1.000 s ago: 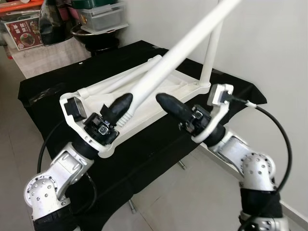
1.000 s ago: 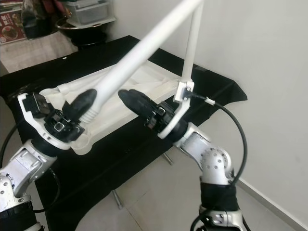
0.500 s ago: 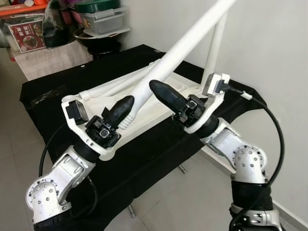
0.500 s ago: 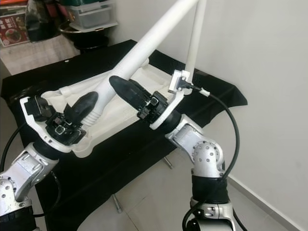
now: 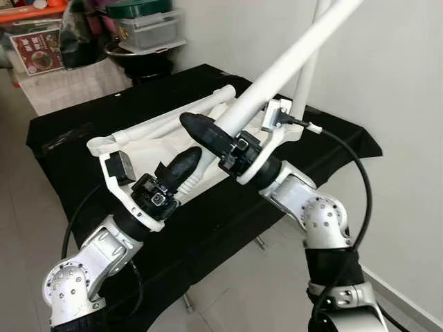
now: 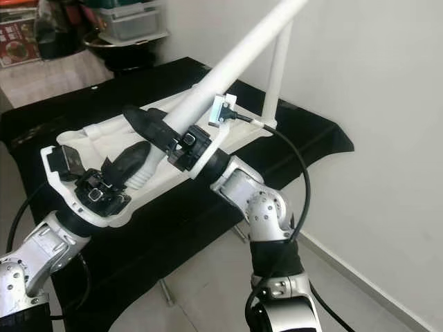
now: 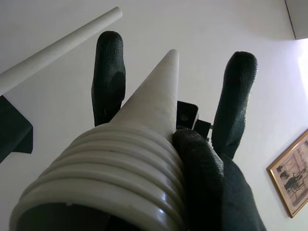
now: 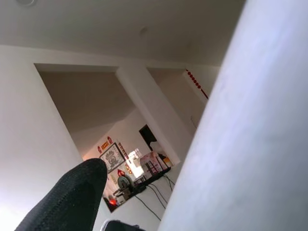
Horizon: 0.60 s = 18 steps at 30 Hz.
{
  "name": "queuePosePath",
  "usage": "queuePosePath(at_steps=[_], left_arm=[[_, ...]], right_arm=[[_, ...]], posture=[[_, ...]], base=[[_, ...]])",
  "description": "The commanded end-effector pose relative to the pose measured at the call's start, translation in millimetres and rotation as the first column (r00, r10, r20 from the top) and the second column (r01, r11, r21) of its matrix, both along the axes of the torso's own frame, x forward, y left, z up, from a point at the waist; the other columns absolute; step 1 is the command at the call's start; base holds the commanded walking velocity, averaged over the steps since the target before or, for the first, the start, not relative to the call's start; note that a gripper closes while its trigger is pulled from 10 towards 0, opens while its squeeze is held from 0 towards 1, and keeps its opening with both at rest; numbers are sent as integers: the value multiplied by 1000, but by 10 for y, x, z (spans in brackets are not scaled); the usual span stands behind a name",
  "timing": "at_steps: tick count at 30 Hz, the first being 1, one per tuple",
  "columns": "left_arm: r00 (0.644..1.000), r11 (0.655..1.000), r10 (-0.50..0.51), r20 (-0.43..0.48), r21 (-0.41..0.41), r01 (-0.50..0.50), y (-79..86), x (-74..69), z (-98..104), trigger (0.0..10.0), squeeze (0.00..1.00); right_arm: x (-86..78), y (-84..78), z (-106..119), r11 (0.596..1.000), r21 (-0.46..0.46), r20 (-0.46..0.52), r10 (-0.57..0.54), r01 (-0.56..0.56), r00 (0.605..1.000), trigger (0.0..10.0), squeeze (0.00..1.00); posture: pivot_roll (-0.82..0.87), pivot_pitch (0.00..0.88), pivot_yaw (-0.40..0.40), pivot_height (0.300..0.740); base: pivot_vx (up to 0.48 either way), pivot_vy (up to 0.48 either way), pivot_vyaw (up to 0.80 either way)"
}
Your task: Building children table
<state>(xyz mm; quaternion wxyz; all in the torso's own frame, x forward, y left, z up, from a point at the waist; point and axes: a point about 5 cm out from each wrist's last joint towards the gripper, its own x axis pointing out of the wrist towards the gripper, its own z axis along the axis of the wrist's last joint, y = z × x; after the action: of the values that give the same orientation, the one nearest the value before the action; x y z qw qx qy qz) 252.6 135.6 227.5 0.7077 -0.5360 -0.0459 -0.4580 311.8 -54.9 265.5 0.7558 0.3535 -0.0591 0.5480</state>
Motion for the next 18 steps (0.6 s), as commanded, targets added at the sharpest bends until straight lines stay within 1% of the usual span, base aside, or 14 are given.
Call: queuePosePath(at_steps=[1, 2, 3, 4, 18], left_arm=[[999, 999, -26, 22, 25, 25, -26, -45, 29, 0, 0], [999, 999, -26, 22, 25, 25, -26, -45, 29, 0, 0], [999, 999, -26, 23, 25, 26, -25, -44, 31, 0, 0], [999, 999, -27, 24, 26, 27, -27, -41, 33, 0, 0], [999, 999, -30, 24, 25, 29, -40, -36, 32, 0, 0]], right_arm=[[-1, 54, 41, 1000, 6, 10, 9, -9, 1000, 10000, 0], [-1, 54, 41, 1000, 6, 10, 9, -9, 1000, 10000, 0], [-4, 53, 55, 1000, 21, 13, 11, -11, 1000, 2118, 0], [-9, 50, 67, 999, 32, 18, 14, -15, 1000, 0, 0], [0, 46, 91, 999, 48, 28, 11, -12, 1000, 0, 0]], posture=[[-30, 11, 15, 740], [-30, 11, 15, 740], [-30, 11, 15, 740], [-32, 13, 17, 740], [-34, 11, 17, 740]], base=[[0, 0, 0], [0, 0, 0], [0, 0, 0], [0, 0, 0], [0, 0, 0]])
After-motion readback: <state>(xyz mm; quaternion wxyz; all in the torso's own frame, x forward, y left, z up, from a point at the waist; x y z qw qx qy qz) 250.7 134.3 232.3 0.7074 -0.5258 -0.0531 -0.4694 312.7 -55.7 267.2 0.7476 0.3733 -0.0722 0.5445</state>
